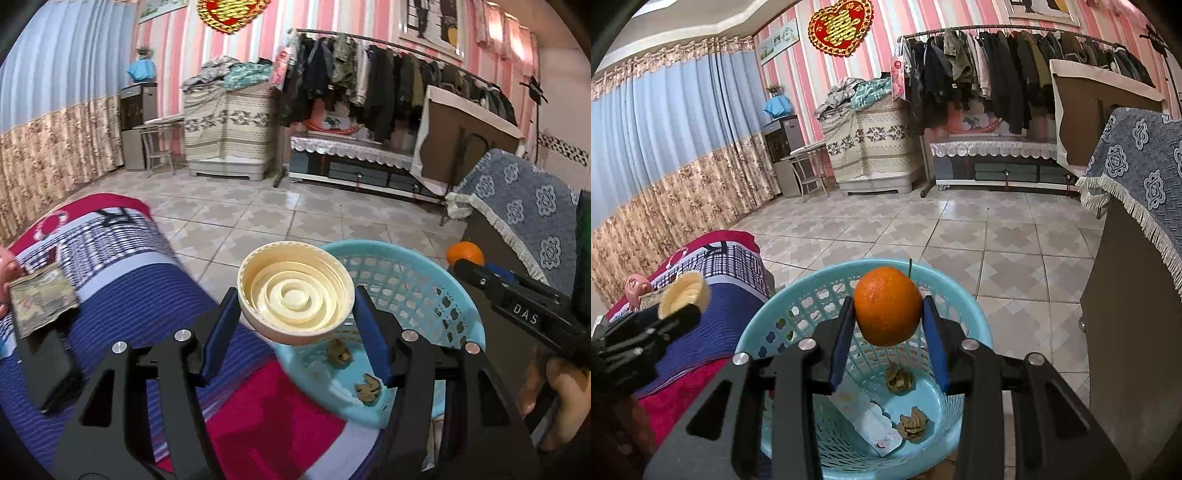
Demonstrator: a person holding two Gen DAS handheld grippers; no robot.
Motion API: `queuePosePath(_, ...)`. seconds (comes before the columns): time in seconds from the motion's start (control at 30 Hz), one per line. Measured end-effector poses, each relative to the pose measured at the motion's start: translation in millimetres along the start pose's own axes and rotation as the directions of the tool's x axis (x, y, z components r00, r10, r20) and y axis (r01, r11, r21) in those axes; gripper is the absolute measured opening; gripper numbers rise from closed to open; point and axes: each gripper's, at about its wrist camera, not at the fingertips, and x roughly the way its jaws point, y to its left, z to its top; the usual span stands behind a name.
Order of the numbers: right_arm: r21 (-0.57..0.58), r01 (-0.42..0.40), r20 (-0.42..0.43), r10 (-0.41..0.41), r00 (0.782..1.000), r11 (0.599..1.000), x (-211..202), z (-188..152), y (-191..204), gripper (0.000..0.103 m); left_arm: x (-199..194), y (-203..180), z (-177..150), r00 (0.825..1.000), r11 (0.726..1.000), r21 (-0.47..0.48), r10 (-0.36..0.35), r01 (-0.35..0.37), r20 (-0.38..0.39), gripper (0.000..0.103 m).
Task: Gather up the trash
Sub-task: 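Open the left gripper over the basket while the right gripper releases the orange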
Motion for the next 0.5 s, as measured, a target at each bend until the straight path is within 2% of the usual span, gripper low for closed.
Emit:
queuePosePath(0.23,0.004,0.002,-0.017,-0.002,1.000,1.000,8,-3,-1,0.037,30,-18,3,0.999,0.999,0.048,-0.023,0.025,-0.035,0.062)
queuePosePath(0.3,0.002,0.004,-0.016,-0.004,1.000,1.000,9,-3,0,0.037,33,-18,6,0.999,0.998,0.053,-0.017,0.019,-0.038,0.073)
queuePosePath(0.37,-0.002,0.005,-0.017,-0.005,1.000,1.000,10,-3,0,0.037,32,-15,9,1.000,0.999,0.051,-0.002,0.004,-0.026,0.080)
queuePosePath(0.5,-0.001,0.002,-0.018,-0.002,1.000,1.000,11,-3,-1,0.037,25,-2,12,0.999,0.999,0.036,0.035,-0.035,-0.012,0.086)
